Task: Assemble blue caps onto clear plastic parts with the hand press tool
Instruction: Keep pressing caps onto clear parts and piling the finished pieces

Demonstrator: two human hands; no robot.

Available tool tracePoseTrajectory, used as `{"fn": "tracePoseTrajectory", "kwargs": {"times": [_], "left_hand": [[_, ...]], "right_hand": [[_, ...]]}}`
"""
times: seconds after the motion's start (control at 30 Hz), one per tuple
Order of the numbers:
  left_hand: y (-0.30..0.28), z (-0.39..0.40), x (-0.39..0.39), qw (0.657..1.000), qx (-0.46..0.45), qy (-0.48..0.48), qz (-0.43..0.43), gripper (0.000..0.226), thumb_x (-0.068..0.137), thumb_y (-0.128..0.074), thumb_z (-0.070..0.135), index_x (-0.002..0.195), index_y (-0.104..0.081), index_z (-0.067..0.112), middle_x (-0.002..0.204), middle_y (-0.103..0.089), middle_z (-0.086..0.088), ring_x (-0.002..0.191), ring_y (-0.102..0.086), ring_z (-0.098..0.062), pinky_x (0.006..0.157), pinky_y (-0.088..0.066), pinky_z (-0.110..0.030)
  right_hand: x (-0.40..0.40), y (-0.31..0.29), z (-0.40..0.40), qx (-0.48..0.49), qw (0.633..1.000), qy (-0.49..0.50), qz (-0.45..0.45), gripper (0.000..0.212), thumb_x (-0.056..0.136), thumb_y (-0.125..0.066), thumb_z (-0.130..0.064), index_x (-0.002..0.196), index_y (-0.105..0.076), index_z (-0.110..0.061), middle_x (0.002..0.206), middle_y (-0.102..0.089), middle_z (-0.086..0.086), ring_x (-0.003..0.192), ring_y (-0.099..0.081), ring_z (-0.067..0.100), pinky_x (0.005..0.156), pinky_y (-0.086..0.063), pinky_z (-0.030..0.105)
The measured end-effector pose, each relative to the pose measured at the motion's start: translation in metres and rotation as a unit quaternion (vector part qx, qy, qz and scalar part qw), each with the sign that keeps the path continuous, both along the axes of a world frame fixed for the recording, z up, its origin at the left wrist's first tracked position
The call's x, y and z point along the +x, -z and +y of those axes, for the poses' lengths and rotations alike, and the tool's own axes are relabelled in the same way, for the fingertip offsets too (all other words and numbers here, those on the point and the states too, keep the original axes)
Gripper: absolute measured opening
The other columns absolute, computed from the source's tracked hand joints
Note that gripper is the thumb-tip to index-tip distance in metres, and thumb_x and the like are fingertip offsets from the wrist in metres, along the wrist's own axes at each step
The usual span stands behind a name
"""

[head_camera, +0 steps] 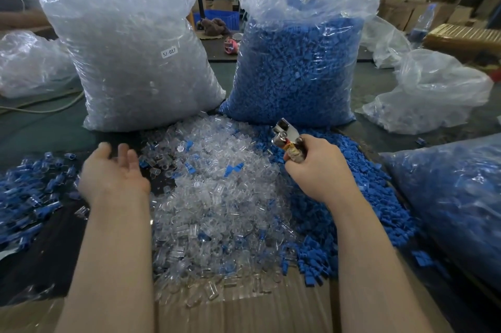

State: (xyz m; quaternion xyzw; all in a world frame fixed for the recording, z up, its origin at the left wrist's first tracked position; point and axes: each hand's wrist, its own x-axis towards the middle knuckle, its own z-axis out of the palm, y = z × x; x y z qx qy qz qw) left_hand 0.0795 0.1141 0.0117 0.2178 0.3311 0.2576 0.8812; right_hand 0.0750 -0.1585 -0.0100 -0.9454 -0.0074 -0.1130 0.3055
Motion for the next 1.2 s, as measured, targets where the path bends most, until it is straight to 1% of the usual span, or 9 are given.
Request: {"fn": "tracePoseTrajectory", "kwargs": {"times": [0.13,0.3,0.37,0.6,0.77,0.83,0.97,1.1,1.2], "left_hand": [[-0.009,-0.044,-0.001,0.955,0.222,0.194,0.036,0.004,0.090,-0.067,0.017,0.091,-0.065,0.014,0.080,-0.062,0.003,0.065,-0.057,-0.004,0.054,-0.049,-0.017],[-0.005,-0.093,-0.012,0.747,0.483,0.455,0.033,0.046,0.082,-0.068,0.054,0.111,-0.065,0.019,0.099,-0.068,0.003,0.085,-0.064,-0.011,0.065,-0.048,-0.024],[-0.001,-0.106,-0.013,0.707,0.514,0.485,0.027,0.053,0.081,-0.067,0.056,0.117,-0.063,0.017,0.099,-0.069,0.004,0.074,-0.065,-0.004,0.059,-0.046,-0.019],[-0.001,-0.113,-0.015,0.766,0.497,0.407,-0.034,0.013,0.089,-0.070,0.018,0.090,-0.069,0.006,0.074,-0.073,-0.004,0.060,-0.065,-0.007,0.053,-0.050,-0.017],[0.000,-0.105,-0.012,0.805,0.472,0.360,-0.018,0.013,0.090,-0.069,0.018,0.081,-0.069,0.008,0.064,-0.068,0.002,0.057,-0.062,-0.005,0.059,-0.056,-0.021],[-0.001,-0.101,-0.012,0.794,0.479,0.373,-0.027,0.016,0.090,-0.070,0.025,0.085,-0.070,0.010,0.066,-0.070,0.005,0.059,-0.063,-0.003,0.062,-0.056,-0.021],[-0.002,-0.081,-0.010,0.714,0.592,0.372,0.045,0.025,0.092,-0.060,0.046,0.101,-0.066,0.024,0.084,-0.071,0.010,0.072,-0.064,0.000,0.062,-0.044,-0.018],[0.003,-0.037,-0.004,0.564,0.762,0.224,0.225,0.022,0.096,-0.054,0.033,0.115,-0.062,0.024,0.102,-0.067,0.000,0.087,-0.061,-0.019,0.073,-0.045,-0.034],[0.011,-0.013,-0.002,0.452,0.780,0.236,0.362,0.035,0.095,-0.054,0.030,0.129,-0.058,0.021,0.126,-0.055,-0.018,0.112,-0.053,-0.040,0.090,-0.043,-0.045]], "right_hand": [[-0.001,-0.001,0.006,-0.023,1.000,-0.012,-0.012,0.018,0.081,-0.060,-0.025,0.071,-0.045,-0.025,0.067,-0.054,-0.008,0.062,-0.048,0.010,0.050,-0.029,0.030],[-0.003,-0.003,0.012,-0.034,0.998,-0.040,-0.023,0.014,0.080,-0.059,-0.024,0.074,-0.047,-0.026,0.067,-0.055,-0.009,0.065,-0.052,0.017,0.051,-0.033,0.029],[-0.004,-0.005,0.015,-0.031,0.997,-0.058,-0.028,0.019,0.080,-0.060,-0.024,0.071,-0.043,-0.030,0.067,-0.055,-0.010,0.067,-0.054,0.019,0.053,-0.033,0.031],[-0.005,-0.007,0.023,-0.082,0.989,-0.115,-0.044,0.023,0.078,-0.062,-0.027,0.081,-0.039,-0.029,0.073,-0.046,-0.012,0.076,-0.048,0.020,0.066,-0.031,0.033],[-0.005,-0.005,0.012,-0.140,0.987,-0.076,-0.003,0.050,0.078,-0.060,-0.033,0.125,-0.043,-0.038,0.107,-0.047,-0.012,0.101,-0.040,0.017,0.094,-0.026,0.037],[-0.005,-0.006,0.013,-0.120,0.990,-0.076,-0.007,0.048,0.081,-0.058,-0.030,0.127,-0.045,-0.038,0.106,-0.052,-0.009,0.099,-0.047,0.019,0.091,-0.035,0.037],[-0.001,-0.003,0.011,-0.075,0.997,-0.006,0.023,0.028,0.086,-0.051,-0.025,0.113,-0.049,-0.035,0.078,-0.051,-0.010,0.066,-0.050,0.015,0.053,-0.035,0.030],[0.001,0.004,0.002,-0.076,0.992,0.093,0.043,0.010,0.088,-0.051,-0.027,0.096,-0.049,-0.021,0.079,-0.057,0.003,0.065,-0.052,0.024,0.053,-0.037,0.032],[0.002,0.008,-0.002,-0.050,0.985,0.153,0.065,0.011,0.087,-0.055,-0.023,0.090,-0.048,-0.015,0.076,-0.053,0.006,0.062,-0.047,0.021,0.048,-0.030,0.029]]}}
